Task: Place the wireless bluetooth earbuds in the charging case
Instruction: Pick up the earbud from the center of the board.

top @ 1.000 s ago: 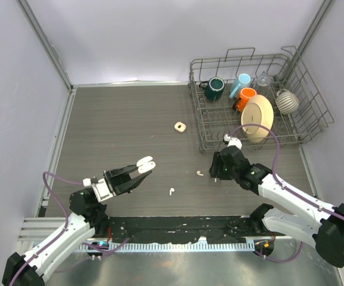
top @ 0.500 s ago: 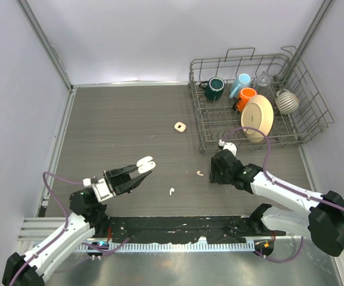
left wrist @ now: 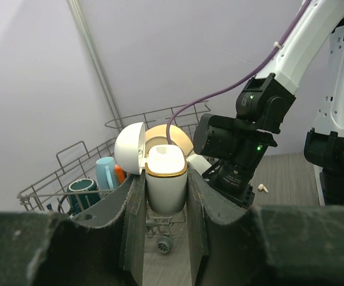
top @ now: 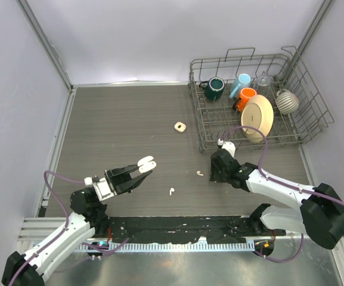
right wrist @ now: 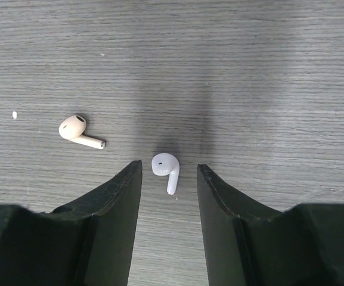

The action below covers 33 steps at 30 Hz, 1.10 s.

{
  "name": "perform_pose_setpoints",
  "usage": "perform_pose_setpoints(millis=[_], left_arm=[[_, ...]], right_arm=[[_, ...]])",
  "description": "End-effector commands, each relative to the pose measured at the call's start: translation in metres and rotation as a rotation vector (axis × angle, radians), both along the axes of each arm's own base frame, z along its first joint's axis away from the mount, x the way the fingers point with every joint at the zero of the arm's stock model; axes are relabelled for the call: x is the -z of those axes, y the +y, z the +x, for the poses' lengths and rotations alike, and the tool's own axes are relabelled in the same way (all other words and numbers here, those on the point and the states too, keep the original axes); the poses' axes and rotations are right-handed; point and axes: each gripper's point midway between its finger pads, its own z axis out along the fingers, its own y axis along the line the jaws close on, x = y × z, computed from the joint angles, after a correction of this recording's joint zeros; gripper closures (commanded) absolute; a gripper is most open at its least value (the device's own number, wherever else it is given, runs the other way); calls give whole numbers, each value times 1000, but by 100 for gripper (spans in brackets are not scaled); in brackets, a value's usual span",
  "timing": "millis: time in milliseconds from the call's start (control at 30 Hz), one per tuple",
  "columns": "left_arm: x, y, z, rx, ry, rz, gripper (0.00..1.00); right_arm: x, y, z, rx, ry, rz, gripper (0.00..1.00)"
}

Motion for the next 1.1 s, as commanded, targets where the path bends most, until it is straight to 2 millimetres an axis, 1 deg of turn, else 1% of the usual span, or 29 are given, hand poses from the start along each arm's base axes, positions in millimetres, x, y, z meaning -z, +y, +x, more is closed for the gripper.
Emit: perform_pose_setpoints(millis=[0,433,600,700,900,1033,1067], left_arm=[[-1,1,-1,-6,-25,-4,100],[0,0,-1,-6,-23,0,100],[2,1,-1,-8,-20,-1,100],[2,1,-1,-9,-22,-1,100],[3,1,-2,-6,-18,3,100],[3,1,-2,-7,-18,1,100],[3,1,-2,-7,-18,1,100]], right_arm=[[-1,3,9,22,-43,8,53],[9,2,9,32,-25,-10,57],[11,1,9,34,-21,-14,61],[13,2,8,33,-12,-14,66],[12,7,3,45,3,20,73],[13,15,-5,48,18,41,77],[14,17,-10,43,20,26,77]])
